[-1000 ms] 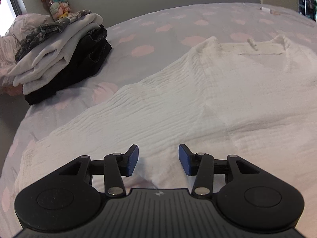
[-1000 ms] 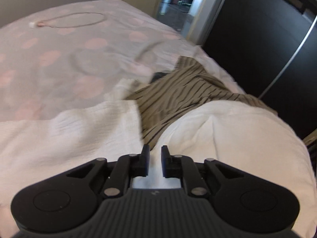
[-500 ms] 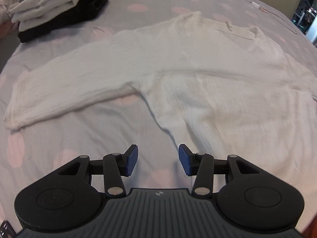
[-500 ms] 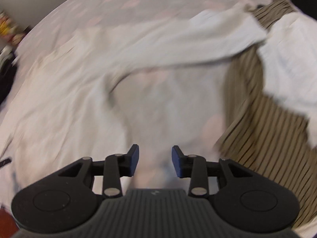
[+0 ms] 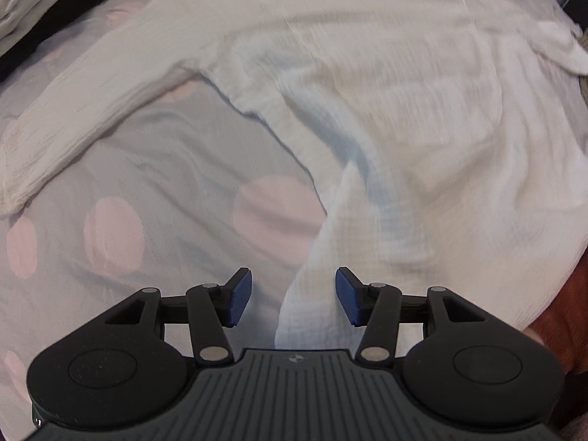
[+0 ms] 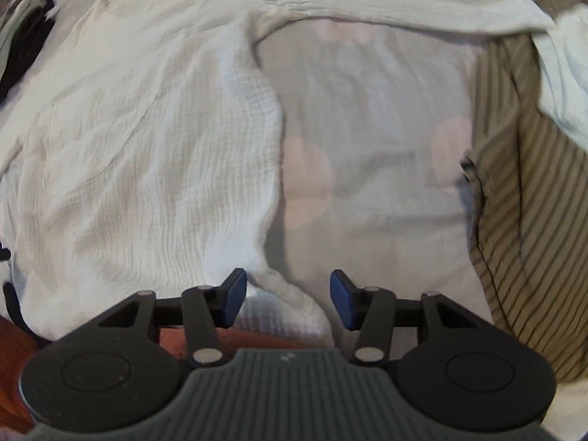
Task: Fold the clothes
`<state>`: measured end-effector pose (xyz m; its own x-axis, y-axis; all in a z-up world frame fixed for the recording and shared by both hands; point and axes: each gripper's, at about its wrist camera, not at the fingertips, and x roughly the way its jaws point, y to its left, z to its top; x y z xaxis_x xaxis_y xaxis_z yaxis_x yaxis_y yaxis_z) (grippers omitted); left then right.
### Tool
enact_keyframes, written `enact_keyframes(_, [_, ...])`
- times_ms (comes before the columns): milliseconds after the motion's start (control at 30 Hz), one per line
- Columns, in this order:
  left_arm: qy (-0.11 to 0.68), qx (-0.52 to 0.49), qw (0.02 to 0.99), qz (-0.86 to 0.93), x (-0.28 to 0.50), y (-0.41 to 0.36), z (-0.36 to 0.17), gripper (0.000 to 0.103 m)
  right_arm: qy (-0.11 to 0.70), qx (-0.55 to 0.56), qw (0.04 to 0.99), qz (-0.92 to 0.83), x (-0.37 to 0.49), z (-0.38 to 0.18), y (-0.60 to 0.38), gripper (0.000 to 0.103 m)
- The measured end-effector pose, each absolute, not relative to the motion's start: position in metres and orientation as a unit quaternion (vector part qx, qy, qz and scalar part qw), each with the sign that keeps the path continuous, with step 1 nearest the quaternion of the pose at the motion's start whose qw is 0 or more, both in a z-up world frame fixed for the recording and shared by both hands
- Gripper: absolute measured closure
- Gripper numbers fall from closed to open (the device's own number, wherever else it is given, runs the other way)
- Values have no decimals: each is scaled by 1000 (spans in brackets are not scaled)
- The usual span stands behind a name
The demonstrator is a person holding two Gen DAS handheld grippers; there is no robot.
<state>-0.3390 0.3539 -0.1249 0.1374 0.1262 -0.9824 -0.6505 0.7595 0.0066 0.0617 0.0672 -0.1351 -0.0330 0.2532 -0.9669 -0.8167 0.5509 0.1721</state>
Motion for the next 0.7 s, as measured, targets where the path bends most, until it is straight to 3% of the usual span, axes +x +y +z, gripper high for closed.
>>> enact_keyframes(167, [618, -213, 714, 251, -329, 346, -134, 44, 567, -292, 646, 420, 50, -143, 70, 86])
enact_keyframes(267, [632, -199, 709, 243, -325, 338, -138, 46, 565, -280, 647, 429, 53, -142, 68, 94])
enact_keyframes(367, [647, -179, 702, 237, -322, 329, -141, 79, 560, -266, 653, 435, 54, -140, 62, 96])
enact_keyframes(400, [651, -172, 700, 235, -321, 326, -141, 86, 559, -265, 654, 435, 54, -139, 60, 96])
enact_keyframes(700, [653, -178, 703, 217, -343, 301, -105, 90, 556, -276, 657, 427, 55, -140, 62, 97])
